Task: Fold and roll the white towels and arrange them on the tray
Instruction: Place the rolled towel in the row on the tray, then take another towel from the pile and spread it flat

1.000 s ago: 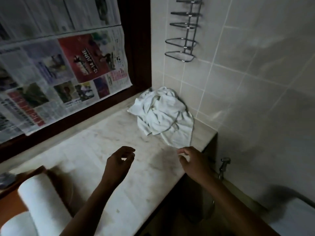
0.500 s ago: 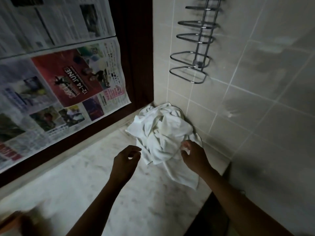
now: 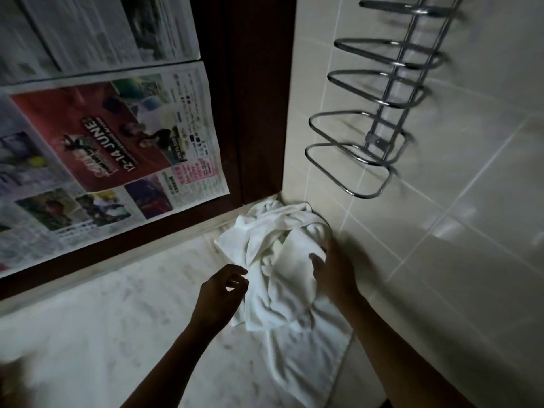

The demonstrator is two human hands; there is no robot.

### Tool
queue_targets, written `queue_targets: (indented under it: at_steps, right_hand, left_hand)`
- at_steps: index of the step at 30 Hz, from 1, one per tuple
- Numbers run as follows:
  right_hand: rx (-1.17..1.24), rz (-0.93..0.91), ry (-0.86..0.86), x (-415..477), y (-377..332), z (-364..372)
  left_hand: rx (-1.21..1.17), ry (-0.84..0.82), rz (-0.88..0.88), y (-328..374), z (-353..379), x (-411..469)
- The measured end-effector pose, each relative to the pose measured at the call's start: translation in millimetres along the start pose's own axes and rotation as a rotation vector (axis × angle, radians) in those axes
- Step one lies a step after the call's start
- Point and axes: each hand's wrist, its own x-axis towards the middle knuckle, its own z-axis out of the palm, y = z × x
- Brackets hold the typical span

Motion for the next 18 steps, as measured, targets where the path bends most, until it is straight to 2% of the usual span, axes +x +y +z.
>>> queue_targets:
  at_steps: [4,6,8,10,12,13,16,18]
  right_hand:
    - [0.264,-0.151,-0.171,-30,-57,-43]
    - [0.362,-0.281,-0.312,-52,-88,-65]
    - [0.412,-0.414,-0.448,-66,-105,-81]
    - [0.536,-0.429,-0.526,-67,-109,-94]
    - [0.674,-0.4,-0.478,-53,-102,-101]
    - [0.677,-0.386,-0.393,-43,-93,-98]
    - [0.394,-0.294,-0.125,-5,-51,-62]
    - [0.11,-0.243,-0.092,16,-29,-31]
  left_hand:
    - [0.132,-0.107,0.119,16,29,1]
    - [0.066,-0.148,0.146,33,50,0]
    - [-0.102,-0.108,0.06,52,63,-2]
    - [-0.182,0.079,0.024,62,58,-1]
    - [-0.297,0.236,0.075,64,37,-3]
    - [-0.366,0.269,0.071,64,26,-6]
    - [-0.51,0.302,0.065,55,-16,-24]
    - [-0.559,0.323,0.036,48,-47,-40]
